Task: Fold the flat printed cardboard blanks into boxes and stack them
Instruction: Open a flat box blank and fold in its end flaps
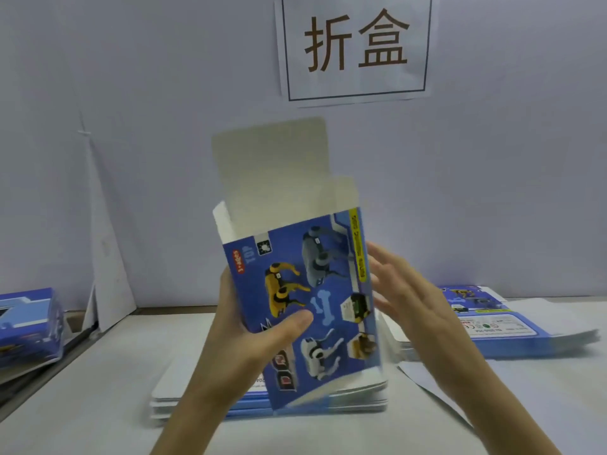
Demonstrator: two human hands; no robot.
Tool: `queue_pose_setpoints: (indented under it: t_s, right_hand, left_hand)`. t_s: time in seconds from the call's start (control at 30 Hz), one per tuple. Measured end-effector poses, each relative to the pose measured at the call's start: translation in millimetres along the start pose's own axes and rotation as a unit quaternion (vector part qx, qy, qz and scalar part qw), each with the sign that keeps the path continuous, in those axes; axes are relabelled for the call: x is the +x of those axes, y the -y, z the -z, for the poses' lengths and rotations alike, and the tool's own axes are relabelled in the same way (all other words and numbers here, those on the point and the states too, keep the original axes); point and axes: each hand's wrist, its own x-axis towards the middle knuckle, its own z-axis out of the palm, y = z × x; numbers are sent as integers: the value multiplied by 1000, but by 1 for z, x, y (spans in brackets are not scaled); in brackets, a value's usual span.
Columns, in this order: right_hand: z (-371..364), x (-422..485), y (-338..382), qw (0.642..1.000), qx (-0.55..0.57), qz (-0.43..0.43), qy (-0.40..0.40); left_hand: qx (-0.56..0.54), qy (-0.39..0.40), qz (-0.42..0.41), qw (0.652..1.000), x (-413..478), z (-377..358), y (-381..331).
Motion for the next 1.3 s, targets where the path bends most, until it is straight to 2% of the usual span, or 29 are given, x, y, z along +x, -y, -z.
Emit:
queue_pose_setpoints:
  t_s: [0.1,0.2,0.27,0.4,0.43,0.5,0.6,0.67,0.73,0.87,0.93,1.07,1.17,1.3]
  right_hand:
    - [10,1,4,986,137,-94,-28]
    - [12,-1,9,953,262,-150,-11]
    - [11,-1,9,945,284,-161,-3]
    - [11,1,1,916,328,-229,46]
    - [10,1,-2,915,321,-244,37]
    - [9,0,0,928,264,-263,5]
    - [11,-4,2,964,71,-255,-17]
    - [14,-5,2,963,-28,-264,-35]
    - [16,-6,7,959,-80,-269,-27]
    - [20,-9,16,941,-180,-284,39]
    - [22,-8,16,934,-219,-281,29]
    - [21,-7,17,933,-220,-281,31]
    - [20,-8,17,927,-250,-279,5]
    - [17,-7,16,915,-275,-294,-19]
  left_hand:
    - [120,26,-92,988,-2,11,-3]
    - [211,72,-176,959,-4,9,-3]
    - [230,79,-204,948,-4,5,-1]
    - [210,75,-201,954,-4,5,3]
    - [211,77,-202,953,-4,4,3]
    - [225,75,-209,949,-4,2,2]
    - [258,75,-212,940,-5,3,1]
    - [276,78,-196,938,-5,5,0]
    - [282,91,-177,939,-5,7,1]
    - [273,112,-176,939,-3,12,3]
    - [255,121,-159,946,-4,13,4]
    - [307,92,-165,933,-2,8,10]
    - [266,75,-65,959,-4,4,4]
    - [133,213,96,963,-1,4,-11]
